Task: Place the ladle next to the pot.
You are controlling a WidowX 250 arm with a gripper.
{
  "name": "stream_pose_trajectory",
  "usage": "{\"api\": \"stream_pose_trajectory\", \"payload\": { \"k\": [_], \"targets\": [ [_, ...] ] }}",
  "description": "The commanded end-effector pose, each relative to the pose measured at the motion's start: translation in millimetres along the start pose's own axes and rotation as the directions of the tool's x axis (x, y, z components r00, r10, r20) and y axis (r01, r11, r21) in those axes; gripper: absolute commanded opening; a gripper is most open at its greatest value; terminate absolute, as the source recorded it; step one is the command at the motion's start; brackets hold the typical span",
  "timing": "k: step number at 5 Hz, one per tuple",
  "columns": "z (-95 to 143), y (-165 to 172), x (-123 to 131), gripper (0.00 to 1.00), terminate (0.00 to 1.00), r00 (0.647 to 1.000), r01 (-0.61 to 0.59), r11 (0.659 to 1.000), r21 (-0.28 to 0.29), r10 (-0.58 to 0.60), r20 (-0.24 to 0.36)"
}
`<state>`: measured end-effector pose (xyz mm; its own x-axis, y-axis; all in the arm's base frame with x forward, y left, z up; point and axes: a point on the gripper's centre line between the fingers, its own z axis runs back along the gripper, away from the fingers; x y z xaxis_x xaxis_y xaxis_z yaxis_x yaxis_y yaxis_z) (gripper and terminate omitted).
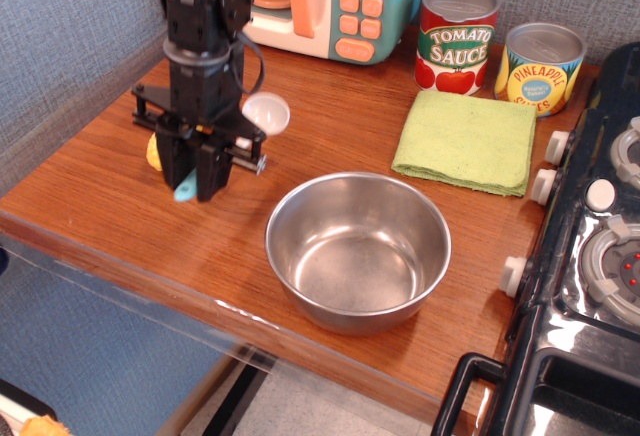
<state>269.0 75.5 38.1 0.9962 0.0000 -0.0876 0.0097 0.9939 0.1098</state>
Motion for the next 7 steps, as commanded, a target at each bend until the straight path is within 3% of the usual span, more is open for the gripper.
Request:
{"api": "stream_pose_trajectory", "payload": {
  "k": [1, 2, 3, 5, 6, 7],
  "targets": [
    [-26, -7, -16, 0.0, 0.0, 0.999, 0.004, 1.0, 0.0, -0.004, -0.054],
    [-28, -9, -16, 1.0, 0.0, 0.999, -0.04, 0.999, -0.015, 0.039, -0.028],
    [-20, -10, -16, 1.0, 0.0, 0.999, -0.036, 0.999, 0.002, 0.036, 0.005],
    [21, -8, -26, 1.0, 0.0, 0.979, -0.018, 0.998, -0.054, 0.029, 0.203],
    [26, -8, -28, 1.0, 0.0, 0.972, 0.011, 0.996, -0.092, 0.011, 0.234],
    [24, -8, -26, 1.0, 0.0, 0.976, 0.051, 0.991, -0.12, -0.024, 0.216]
  ]
}}
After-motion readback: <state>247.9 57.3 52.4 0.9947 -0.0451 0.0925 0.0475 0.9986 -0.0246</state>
